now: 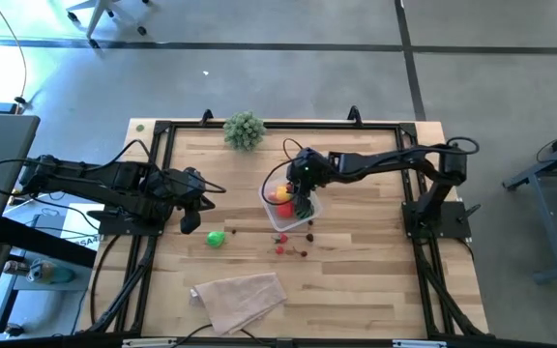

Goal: Pick and placing Produce into tupperware
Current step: Put the red cherry into the transparent bin, then adjust the transparent bin

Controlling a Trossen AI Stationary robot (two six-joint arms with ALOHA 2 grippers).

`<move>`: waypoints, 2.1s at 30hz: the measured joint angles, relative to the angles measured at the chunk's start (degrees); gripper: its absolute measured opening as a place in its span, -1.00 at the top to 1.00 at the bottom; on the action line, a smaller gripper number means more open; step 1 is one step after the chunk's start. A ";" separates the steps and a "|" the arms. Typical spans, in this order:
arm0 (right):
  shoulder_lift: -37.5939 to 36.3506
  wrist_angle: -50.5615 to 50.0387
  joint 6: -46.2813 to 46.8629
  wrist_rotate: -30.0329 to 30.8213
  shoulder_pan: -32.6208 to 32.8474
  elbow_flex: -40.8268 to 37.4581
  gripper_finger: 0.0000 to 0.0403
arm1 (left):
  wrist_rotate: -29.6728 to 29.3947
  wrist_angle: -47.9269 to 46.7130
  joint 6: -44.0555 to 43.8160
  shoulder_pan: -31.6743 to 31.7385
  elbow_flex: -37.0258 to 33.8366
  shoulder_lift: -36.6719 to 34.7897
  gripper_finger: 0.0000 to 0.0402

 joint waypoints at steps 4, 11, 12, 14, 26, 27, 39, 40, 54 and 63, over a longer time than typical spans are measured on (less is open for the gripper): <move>1.02 -0.32 -0.10 0.00 -0.05 0.00 0.54 | 0.00 -0.01 -0.02 -0.01 -0.02 0.00 1.00; 1.06 -0.26 -0.13 0.04 -0.05 0.00 0.53 | 0.00 -0.02 0.00 0.00 0.00 0.00 1.00; 1.06 -0.27 -0.19 0.04 -0.05 0.00 0.51 | 0.00 -0.02 -0.02 -0.01 -0.01 0.00 1.00; 1.06 -0.27 -0.45 0.04 -0.05 0.00 0.48 | 0.00 -0.01 -0.02 0.00 0.00 0.01 1.00; 1.06 -1.23 0.00 0.23 -0.05 -0.07 0.39 | 0.00 0.00 -0.02 0.00 0.00 0.00 1.00; 1.06 -1.21 0.02 0.24 -0.05 -0.07 0.39 | 0.00 -0.02 0.00 -0.02 -0.02 0.00 1.00; 1.06 -1.25 0.98 0.28 -0.02 -0.07 0.38 | 0.00 -0.01 -0.01 -0.01 -0.01 0.00 1.00; 1.06 -1.16 0.97 0.28 0.00 -0.07 0.38 | 0.00 -0.02 -0.02 -0.01 -0.02 0.00 1.00; -4.63 -1.47 0.97 1.14 0.00 -0.11 0.38 | 0.00 -0.01 0.00 -0.01 0.00 0.01 1.00; -6.42 -4.62 2.04 1.27 0.00 -0.11 0.38 | 0.00 0.00 -0.02 0.00 0.00 0.00 1.00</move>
